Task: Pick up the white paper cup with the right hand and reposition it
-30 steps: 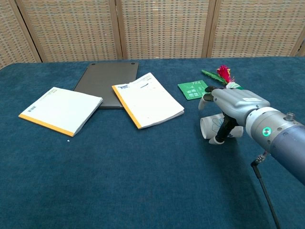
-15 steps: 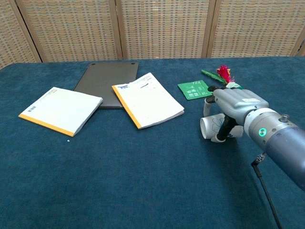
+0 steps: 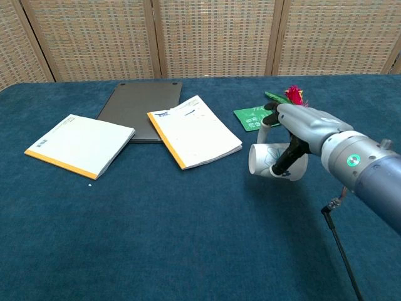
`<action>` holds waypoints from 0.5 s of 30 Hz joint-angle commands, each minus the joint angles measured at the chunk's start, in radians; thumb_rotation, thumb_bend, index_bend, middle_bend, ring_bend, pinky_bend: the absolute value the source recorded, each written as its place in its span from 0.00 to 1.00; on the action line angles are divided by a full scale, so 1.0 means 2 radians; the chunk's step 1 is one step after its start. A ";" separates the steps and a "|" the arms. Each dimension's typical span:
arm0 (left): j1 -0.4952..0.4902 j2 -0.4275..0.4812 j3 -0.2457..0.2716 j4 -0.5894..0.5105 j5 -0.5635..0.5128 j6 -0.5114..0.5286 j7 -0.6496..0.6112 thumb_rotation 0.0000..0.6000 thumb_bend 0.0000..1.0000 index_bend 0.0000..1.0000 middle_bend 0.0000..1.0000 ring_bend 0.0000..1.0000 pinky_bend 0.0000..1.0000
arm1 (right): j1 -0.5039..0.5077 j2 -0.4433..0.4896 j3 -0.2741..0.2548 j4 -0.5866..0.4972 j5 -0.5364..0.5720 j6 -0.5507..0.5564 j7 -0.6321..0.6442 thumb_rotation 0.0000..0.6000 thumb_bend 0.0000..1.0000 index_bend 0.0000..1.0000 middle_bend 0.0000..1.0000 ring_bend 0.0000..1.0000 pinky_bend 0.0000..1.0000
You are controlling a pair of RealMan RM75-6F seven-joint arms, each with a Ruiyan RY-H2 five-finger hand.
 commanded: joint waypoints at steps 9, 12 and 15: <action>0.000 -0.004 0.001 0.001 0.001 -0.001 0.009 1.00 0.14 0.00 0.00 0.00 0.00 | -0.026 0.085 0.066 -0.101 0.086 -0.093 0.147 1.00 0.33 0.49 0.00 0.00 0.00; 0.000 -0.004 0.001 0.001 0.000 -0.001 0.010 1.00 0.14 0.00 0.00 0.00 0.00 | -0.025 0.091 0.067 -0.097 0.100 -0.109 0.164 1.00 0.33 0.50 0.00 0.00 0.00; -0.001 -0.005 0.001 0.001 0.000 -0.003 0.012 1.00 0.14 0.00 0.00 0.00 0.00 | -0.021 0.090 0.060 -0.084 0.110 -0.122 0.175 1.00 0.33 0.50 0.00 0.00 0.00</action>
